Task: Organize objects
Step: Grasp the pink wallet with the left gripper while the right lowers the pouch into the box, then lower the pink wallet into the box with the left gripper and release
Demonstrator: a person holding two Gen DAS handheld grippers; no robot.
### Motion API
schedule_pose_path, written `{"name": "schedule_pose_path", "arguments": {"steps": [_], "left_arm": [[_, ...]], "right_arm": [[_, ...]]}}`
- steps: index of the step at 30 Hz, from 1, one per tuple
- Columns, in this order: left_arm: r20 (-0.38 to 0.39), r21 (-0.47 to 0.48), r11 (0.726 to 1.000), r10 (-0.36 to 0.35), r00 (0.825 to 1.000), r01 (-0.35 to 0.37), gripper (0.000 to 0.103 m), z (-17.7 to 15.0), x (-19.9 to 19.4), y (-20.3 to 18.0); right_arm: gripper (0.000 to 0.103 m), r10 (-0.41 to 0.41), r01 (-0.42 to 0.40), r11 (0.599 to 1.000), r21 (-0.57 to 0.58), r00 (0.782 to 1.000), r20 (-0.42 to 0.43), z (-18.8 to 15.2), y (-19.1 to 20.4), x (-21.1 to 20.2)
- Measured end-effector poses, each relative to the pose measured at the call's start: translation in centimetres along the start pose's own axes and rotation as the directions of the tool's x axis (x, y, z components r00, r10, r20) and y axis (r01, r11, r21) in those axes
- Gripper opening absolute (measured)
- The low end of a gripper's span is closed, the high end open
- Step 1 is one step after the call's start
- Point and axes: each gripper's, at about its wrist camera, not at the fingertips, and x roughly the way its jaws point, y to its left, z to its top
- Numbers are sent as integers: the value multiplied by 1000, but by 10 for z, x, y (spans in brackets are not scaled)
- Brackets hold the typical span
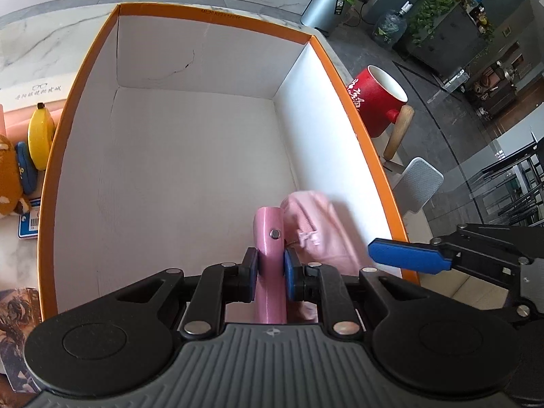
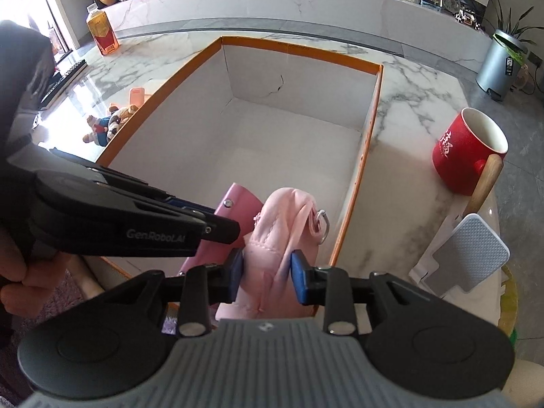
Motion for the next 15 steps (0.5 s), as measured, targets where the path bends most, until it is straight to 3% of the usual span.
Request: {"name": "schedule_pose_path", "arguments": {"steps": [2, 8, 11, 15], "left_arm": [[-2, -20, 1000, -5, 1000, 5, 19, 0, -1, 1], [-7, -92, 994, -54, 998, 54, 20, 1, -1, 2], [-9, -127, 989, -74, 997, 72, 27, 2, 1, 1], [-37, -173, 980, -111, 993, 103, 35, -1, 5, 2]], "right_arm": [[46, -27, 27, 999, -18, 999, 23, 0, 3, -8], [45, -77, 75, 997, 29, 993, 88, -2, -3, -30], [48, -138, 132, 989, 67, 987, 88, -6, -8, -33], [46, -88, 78, 981, 178, 995, 48, -16, -22, -24]]}}
